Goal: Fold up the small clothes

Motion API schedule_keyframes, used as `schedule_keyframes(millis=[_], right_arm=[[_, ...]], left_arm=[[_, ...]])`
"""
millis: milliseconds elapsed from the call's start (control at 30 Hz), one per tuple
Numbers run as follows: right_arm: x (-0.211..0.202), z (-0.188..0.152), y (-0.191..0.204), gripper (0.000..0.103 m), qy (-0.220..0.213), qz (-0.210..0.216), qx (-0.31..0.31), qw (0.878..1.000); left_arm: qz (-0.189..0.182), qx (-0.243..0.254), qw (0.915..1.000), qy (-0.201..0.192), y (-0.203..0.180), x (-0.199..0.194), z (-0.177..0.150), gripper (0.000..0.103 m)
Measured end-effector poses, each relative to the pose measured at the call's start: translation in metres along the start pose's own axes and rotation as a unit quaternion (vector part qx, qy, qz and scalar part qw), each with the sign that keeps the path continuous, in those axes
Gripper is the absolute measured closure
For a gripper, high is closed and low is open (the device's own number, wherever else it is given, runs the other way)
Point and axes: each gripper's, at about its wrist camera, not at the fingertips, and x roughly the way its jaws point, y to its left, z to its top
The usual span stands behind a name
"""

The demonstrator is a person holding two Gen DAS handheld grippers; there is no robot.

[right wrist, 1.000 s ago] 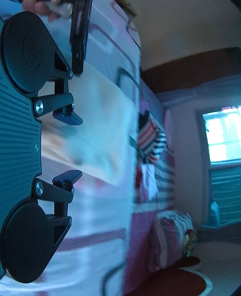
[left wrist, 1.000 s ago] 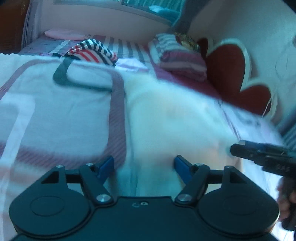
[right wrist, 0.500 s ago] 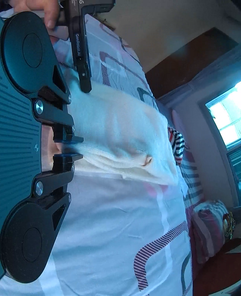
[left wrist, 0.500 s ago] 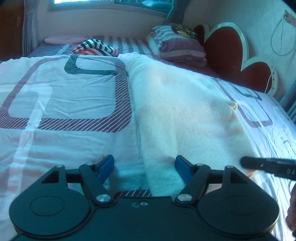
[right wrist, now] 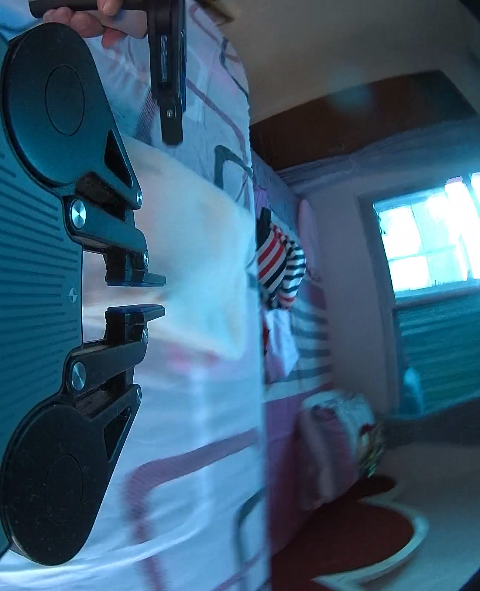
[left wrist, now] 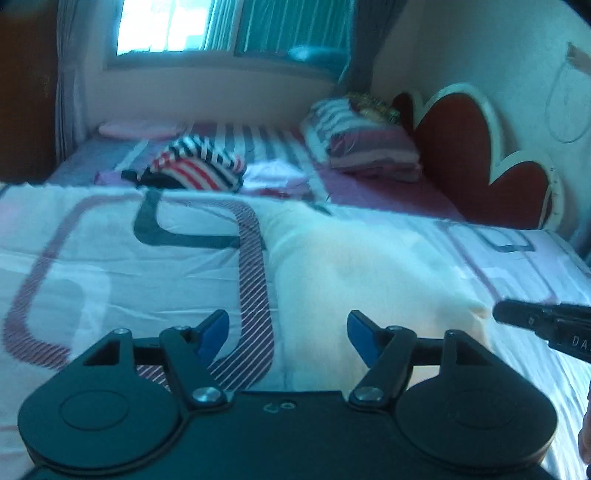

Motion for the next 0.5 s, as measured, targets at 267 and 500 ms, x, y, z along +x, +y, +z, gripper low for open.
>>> schedule_keyframes(millis=[267, 500], right_arm=[[0.055, 0.0, -0.008, 0.094, 0.068, -0.032, -0.036, 0.997], [0.028, -0.008, -0.035, 0.04, 0.026, 0.0, 0.055, 0.998]], left_arm=[[0.03, 0.052, 0.9972, 0.043, -0.007, 0.03, -0.009, 0.003], [0.036, 0.075, 0.9959, 0.034, -0.011, 0.017, -0.009, 0.004]])
